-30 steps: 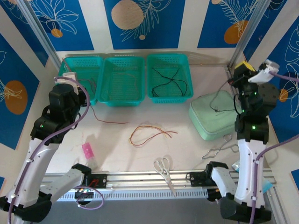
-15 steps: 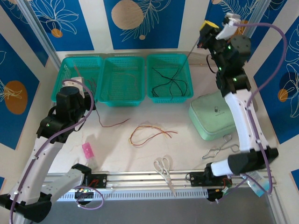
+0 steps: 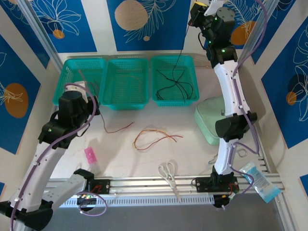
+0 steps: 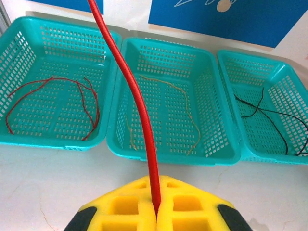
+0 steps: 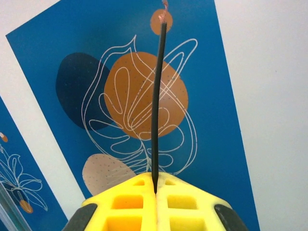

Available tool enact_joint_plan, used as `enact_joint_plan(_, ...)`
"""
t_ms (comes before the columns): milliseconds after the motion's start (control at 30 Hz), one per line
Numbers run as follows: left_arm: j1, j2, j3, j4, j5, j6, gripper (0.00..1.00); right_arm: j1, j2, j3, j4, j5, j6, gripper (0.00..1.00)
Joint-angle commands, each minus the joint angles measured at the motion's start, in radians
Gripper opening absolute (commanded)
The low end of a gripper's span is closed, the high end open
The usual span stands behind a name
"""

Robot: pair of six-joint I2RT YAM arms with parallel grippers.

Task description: Untangle the cables

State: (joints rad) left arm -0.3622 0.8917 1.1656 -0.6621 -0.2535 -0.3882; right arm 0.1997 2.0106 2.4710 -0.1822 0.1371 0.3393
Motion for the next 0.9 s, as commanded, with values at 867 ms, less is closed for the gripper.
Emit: enact_joint_plan(867, 0.009, 0.025, -0.017, 0.044, 0.061, -0.029, 0.0, 0.039, 0.114, -0.472, -0.355, 0.174, 0.032, 0.0)
